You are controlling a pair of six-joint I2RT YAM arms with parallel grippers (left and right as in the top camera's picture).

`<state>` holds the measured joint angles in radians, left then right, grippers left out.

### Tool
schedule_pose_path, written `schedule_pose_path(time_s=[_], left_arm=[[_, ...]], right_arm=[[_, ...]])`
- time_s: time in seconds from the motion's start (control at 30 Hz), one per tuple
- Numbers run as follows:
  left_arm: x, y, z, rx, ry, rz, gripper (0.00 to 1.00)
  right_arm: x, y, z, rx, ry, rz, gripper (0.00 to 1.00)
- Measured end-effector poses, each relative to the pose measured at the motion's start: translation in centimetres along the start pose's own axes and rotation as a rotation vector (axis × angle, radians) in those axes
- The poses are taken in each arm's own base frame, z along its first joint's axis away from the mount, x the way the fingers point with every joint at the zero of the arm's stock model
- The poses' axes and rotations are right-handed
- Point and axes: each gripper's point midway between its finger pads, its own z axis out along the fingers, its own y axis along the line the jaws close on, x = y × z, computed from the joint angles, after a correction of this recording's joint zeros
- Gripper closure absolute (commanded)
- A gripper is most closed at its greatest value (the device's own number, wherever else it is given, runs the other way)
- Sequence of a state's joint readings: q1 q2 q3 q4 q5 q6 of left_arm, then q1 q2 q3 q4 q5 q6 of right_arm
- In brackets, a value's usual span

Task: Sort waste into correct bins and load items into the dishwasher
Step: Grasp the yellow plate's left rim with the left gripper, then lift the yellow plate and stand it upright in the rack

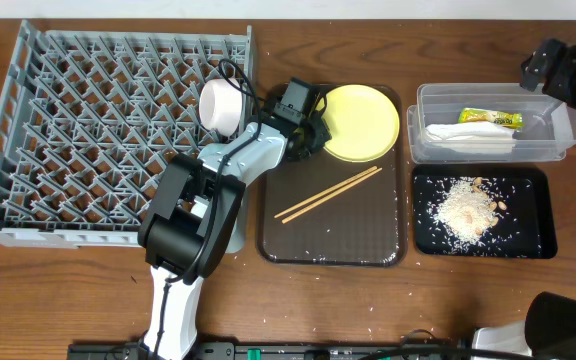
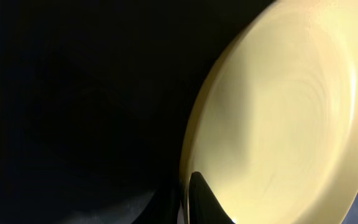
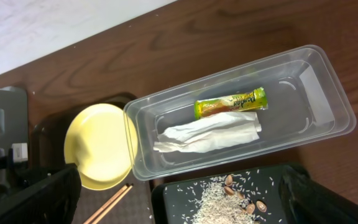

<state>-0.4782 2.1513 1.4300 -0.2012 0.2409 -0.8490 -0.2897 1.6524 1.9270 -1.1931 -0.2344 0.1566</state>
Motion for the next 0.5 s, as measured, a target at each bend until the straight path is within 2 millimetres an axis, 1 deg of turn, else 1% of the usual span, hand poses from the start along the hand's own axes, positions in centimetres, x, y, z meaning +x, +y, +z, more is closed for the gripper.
schedule_pose_path(time_s=[0.13, 0.3, 0.4, 0.5], left_arm=[[-0.3, -0.2, 0.0, 0.010, -0.009, 0.001, 0.93], [-1.3, -0.8, -0.5, 0.045, -0.031, -0.004, 0.93], [-2.4, -1.6, -2.0, 0.077, -0.053, -0.007, 0.93], [-3.9, -3.0, -4.5, 0.127, -0.094, -0.007, 0.93]], right_arm=[[0.0, 0.0, 0.0, 0.000, 0.000, 0.000, 0.01], [0.0, 0.0, 0.0, 0.000, 0.000, 0.000, 0.01], [0.0, 0.0, 0.0, 0.000, 0.000, 0.000, 0.01], [0.0, 0.0, 0.0, 0.000, 0.000, 0.000, 0.01]])
